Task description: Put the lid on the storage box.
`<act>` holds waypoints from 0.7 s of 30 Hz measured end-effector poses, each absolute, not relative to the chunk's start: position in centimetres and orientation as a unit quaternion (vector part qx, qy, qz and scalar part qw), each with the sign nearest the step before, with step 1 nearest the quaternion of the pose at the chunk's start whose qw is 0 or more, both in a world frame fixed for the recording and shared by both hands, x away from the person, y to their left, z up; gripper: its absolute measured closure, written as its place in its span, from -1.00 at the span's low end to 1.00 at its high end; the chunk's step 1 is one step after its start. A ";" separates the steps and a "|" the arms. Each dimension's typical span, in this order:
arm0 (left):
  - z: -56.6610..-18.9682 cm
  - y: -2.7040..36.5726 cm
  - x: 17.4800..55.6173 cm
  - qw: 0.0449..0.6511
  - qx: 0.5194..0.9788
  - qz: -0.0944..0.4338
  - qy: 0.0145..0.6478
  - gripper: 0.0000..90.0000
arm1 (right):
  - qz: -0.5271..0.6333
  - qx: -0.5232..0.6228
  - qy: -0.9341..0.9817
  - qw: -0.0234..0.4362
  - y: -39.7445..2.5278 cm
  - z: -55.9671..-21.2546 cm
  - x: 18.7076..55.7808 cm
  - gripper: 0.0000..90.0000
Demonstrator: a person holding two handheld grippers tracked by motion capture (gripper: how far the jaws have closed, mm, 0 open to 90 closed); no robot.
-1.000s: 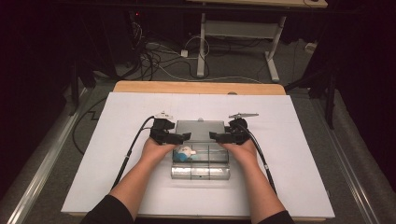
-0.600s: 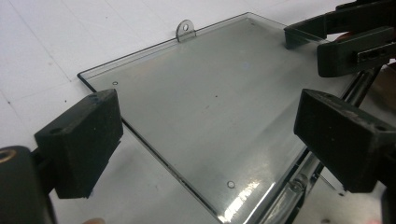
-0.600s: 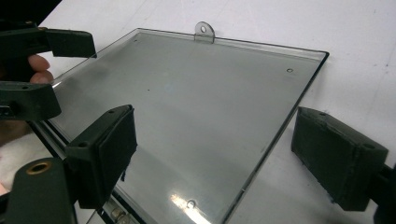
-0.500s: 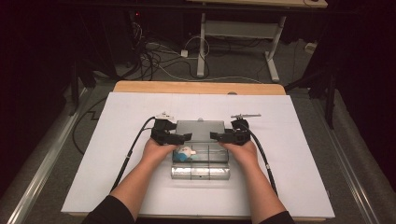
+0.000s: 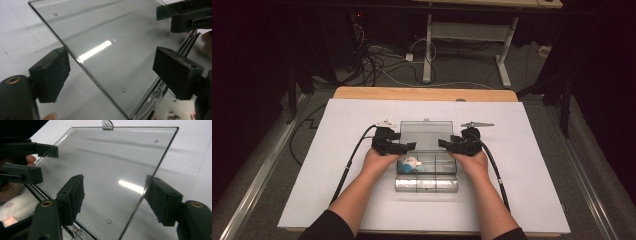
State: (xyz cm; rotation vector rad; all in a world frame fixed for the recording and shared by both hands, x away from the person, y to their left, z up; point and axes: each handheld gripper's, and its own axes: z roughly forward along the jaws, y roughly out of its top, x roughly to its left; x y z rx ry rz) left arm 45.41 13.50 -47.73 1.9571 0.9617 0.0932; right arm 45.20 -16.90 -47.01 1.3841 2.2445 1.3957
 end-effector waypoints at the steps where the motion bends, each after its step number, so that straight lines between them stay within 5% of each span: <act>1: -47.7 13.5 45.4 0.463 0.795 0.036 0.390 -0.64 | 0.466 0.462 0.750 0.083 -16.9 -46.9 45.1 -0.17; 21: -46.7 14.6 43.8 0.491 0.789 0.069 0.363 0.04 | 0.472 0.427 0.754 0.164 -17.7 -45.0 43.1 0.38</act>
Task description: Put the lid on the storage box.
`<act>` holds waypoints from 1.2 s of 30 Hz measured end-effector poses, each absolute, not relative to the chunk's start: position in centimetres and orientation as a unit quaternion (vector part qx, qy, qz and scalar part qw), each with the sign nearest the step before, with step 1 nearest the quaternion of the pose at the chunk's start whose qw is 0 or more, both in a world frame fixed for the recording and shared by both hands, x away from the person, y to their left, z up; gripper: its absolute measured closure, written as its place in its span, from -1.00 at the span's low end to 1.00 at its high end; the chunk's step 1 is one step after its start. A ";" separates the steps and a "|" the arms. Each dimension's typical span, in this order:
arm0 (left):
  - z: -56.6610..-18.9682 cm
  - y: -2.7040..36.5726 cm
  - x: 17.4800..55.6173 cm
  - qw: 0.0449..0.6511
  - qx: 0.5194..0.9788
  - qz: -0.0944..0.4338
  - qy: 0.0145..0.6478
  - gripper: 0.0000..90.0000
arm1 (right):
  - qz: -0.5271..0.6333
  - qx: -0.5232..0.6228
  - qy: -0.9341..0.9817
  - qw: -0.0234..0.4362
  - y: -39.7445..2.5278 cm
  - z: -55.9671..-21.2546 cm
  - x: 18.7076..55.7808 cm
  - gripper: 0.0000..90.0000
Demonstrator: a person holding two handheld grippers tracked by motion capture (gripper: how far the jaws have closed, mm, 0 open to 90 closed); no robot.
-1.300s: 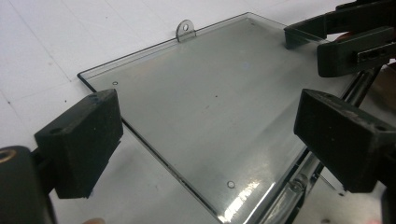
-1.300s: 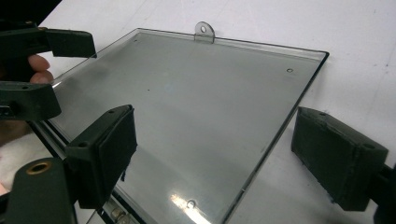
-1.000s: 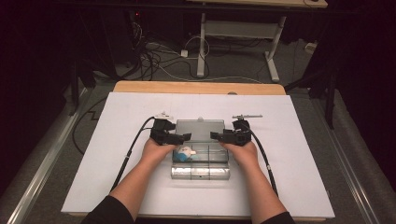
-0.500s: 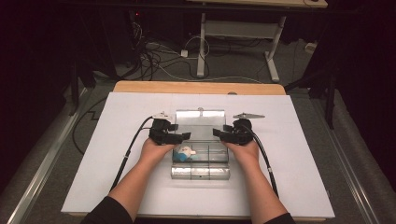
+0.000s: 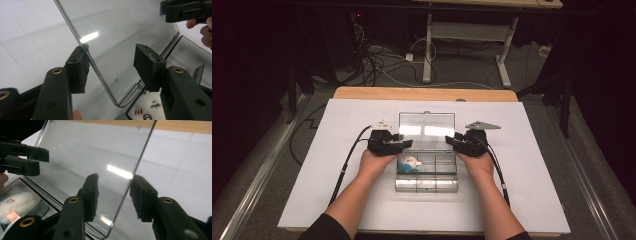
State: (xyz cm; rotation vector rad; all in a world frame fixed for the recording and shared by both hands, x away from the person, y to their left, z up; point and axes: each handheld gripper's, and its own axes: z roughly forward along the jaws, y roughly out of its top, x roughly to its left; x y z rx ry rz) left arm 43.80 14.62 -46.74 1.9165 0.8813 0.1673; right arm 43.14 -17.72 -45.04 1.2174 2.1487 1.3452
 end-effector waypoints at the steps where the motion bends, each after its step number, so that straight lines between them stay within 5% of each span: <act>1: -46.7 14.7 43.7 0.491 0.790 0.072 0.360 0.07 | 0.472 0.427 0.753 0.166 -17.7 -44.9 43.0 0.41; 14: -45.9 15.1 42.8 0.493 0.794 0.095 0.342 0.33 | 0.471 0.416 0.756 0.184 -18.6 -44.2 41.6 0.58; 22: -45.7 15.1 42.4 0.495 0.794 0.104 0.337 0.36 | 0.471 0.409 0.757 0.193 -19.9 -44.2 40.1 0.70; 28: -45.6 15.2 42.1 0.497 0.793 0.107 0.335 0.37 | 0.481 0.390 0.761 0.194 -19.8 -44.1 39.0 0.98; 36: -45.3 15.2 41.5 0.501 0.793 0.111 0.328 0.37 | 0.481 0.368 0.772 0.195 -18.7 -44.2 38.4 1.00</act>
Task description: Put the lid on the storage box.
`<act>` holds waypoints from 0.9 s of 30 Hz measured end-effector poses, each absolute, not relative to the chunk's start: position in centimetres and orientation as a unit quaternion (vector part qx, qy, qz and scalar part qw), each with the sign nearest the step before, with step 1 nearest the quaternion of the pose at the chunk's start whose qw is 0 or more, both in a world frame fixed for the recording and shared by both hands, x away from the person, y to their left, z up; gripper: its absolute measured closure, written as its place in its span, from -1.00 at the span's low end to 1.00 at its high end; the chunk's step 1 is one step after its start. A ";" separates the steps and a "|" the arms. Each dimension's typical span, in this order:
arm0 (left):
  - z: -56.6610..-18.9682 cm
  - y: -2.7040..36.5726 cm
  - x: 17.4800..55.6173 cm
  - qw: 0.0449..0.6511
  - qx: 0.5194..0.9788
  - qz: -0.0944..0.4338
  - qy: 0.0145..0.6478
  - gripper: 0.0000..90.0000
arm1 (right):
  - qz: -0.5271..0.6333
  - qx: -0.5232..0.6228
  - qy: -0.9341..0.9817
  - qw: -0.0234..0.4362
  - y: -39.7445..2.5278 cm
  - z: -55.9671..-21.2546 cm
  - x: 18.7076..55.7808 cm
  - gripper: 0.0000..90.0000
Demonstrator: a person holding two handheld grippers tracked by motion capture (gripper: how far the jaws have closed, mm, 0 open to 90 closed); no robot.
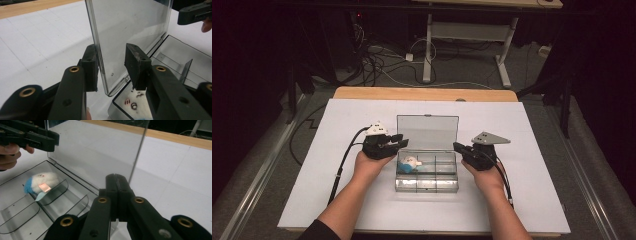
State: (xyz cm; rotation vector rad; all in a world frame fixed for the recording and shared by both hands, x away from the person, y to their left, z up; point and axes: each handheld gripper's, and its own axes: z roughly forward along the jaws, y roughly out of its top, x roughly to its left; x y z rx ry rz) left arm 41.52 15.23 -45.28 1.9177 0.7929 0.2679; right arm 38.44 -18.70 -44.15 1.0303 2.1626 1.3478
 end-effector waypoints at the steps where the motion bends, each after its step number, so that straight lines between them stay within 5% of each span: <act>1: -45.3 15.2 41.4 0.501 0.793 0.111 0.327 0.37 | 0.480 0.367 0.773 0.195 -18.6 -44.2 38.4 1.00; 27: -45.3 16.6 38.2 0.498 0.797 0.115 0.323 0.37 | 0.475 0.357 0.778 0.205 -18.0 -44.2 36.8 1.00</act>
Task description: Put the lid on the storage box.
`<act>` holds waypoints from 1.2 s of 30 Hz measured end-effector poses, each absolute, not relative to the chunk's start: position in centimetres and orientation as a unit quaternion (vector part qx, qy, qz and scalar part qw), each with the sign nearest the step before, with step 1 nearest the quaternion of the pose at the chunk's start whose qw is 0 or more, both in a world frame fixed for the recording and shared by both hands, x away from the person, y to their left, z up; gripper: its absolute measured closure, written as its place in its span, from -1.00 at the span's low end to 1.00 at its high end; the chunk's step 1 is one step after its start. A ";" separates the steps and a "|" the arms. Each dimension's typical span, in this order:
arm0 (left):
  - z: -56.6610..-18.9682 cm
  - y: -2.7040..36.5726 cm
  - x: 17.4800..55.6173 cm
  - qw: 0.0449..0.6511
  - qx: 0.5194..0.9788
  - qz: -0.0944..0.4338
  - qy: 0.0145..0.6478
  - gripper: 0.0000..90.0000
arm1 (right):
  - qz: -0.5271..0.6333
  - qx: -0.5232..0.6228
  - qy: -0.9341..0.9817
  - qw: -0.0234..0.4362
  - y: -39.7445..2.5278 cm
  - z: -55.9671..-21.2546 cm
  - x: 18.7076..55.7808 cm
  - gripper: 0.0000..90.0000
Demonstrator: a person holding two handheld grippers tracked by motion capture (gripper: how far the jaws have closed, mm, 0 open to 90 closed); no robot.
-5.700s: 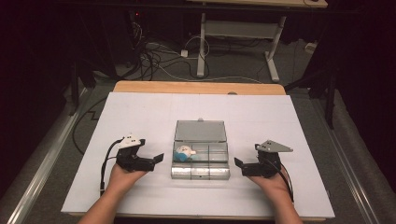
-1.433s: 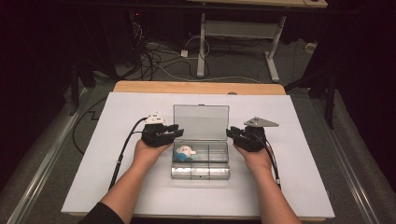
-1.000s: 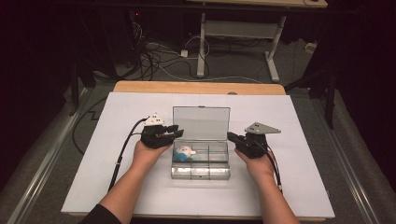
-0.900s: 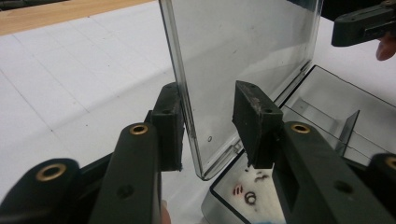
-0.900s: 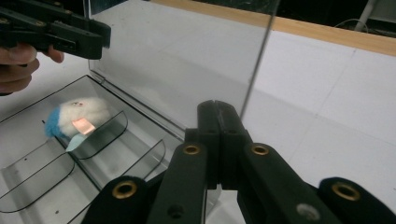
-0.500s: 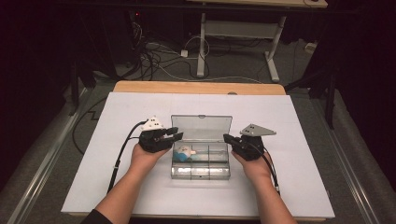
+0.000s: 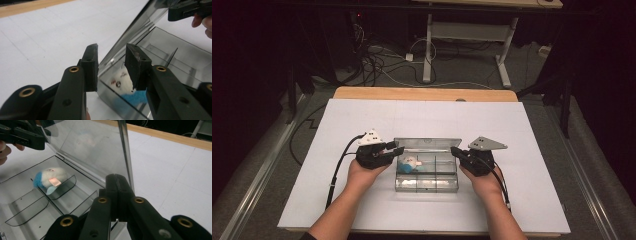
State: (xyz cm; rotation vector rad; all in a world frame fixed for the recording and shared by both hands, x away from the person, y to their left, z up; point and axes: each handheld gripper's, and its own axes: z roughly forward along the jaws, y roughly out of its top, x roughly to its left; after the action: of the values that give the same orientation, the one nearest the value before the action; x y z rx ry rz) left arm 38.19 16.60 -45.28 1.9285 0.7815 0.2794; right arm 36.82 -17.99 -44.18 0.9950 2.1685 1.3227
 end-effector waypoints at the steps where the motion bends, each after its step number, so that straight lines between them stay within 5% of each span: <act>1: -45.3 16.8 38.0 0.497 0.797 0.115 0.323 0.37 | 0.474 0.357 0.778 0.206 -18.0 -44.2 36.7 1.00; 5: -45.6 17.7 36.9 0.503 0.791 0.096 0.334 0.38 | 0.473 0.356 0.779 0.207 -18.1 -44.4 36.3 1.00; 13: -46.1 17.8 34.5 0.507 0.798 0.066 0.318 0.86 | 0.463 0.349 0.786 0.213 -18.0 -44.9 35.2 1.00; 36: -46.9 16.7 31.6 0.510 0.805 0.056 0.296 0.87 | 0.419 0.373 0.797 0.222 -21.4 -47.1 31.6 0.97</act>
State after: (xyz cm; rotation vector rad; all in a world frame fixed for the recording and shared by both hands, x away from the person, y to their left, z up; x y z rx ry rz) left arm 31.65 16.73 -46.93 1.9388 0.7135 0.1352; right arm 31.63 -21.41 -47.14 1.0291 2.2028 1.1584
